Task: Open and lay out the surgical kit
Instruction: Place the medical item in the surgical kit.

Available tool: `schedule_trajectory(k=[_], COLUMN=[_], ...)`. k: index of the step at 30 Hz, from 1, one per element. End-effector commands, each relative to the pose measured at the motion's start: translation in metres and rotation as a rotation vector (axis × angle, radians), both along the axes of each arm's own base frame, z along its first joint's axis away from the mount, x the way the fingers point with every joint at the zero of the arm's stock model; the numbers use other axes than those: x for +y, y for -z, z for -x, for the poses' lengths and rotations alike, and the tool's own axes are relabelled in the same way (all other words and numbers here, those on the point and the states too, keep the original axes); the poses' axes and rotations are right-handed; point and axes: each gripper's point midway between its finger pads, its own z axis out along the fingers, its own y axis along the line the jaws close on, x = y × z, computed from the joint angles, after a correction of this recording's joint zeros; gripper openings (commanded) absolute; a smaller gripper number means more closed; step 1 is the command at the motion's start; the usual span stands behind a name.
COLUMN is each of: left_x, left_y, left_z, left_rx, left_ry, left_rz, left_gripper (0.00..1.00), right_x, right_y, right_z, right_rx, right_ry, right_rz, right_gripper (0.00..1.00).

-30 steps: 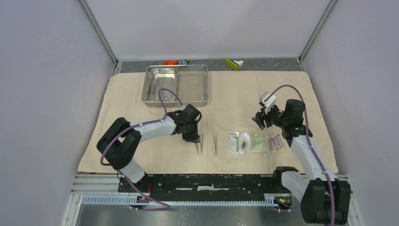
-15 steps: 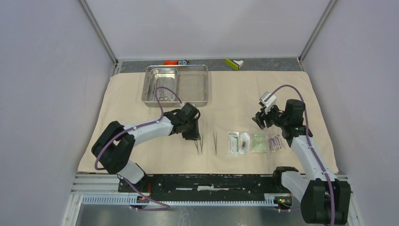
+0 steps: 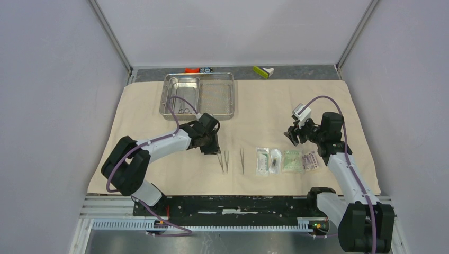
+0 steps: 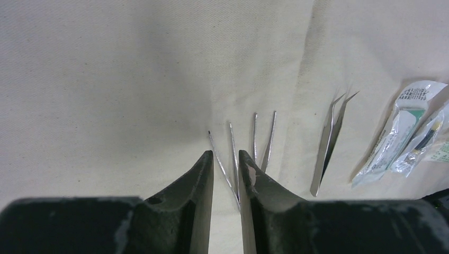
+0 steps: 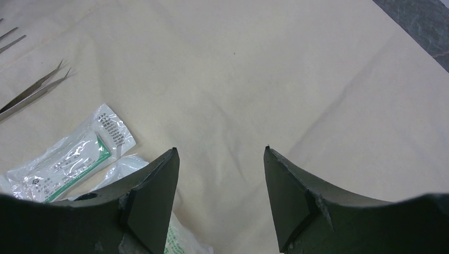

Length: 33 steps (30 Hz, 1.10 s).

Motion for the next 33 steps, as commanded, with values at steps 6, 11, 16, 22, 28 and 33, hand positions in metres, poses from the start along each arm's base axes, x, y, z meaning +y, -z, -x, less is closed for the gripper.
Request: schedule_trajectory(k=[6, 11, 16, 22, 28, 33], left_x=[0.001, -0.001, -0.004, -0.003, -0.004, -0.005], left_y=[0.000, 0.003, 0.003, 0.005, 0.012, 0.012], left_z=[-0.006, -0.006, -0.006, -0.005, -0.003, -0.004], left_rx=[-0.028, -0.016, -0.007, 0.001, 0.027, 0.028], left_ry=[-0.010, -0.010, -0.005, -0.010, -0.006, -0.006], left_rz=[0.023, 0.029, 0.040, 0.037, 0.033, 0.035], left_gripper=[0.31, 0.32, 0.32, 0.32, 0.33, 0.33], right_x=[0.001, 0.001, 0.001, 0.000, 0.000, 0.000], right_y=[-0.001, 0.001, 0.000, 0.000, 0.001, 0.002], right_z=[0.001, 0.002, 0.002, 0.003, 0.003, 0.003], right_rx=[-0.018, -0.012, -0.014, -0.013, -0.010, -0.009], right_ry=[-0.015, -0.016, -0.018, -0.017, -0.019, -0.019], right_rz=[0.002, 0.001, 0.002, 0.000, 0.001, 0.001], right_gripper=[0.67, 0.67, 0.67, 0.67, 0.67, 0.67])
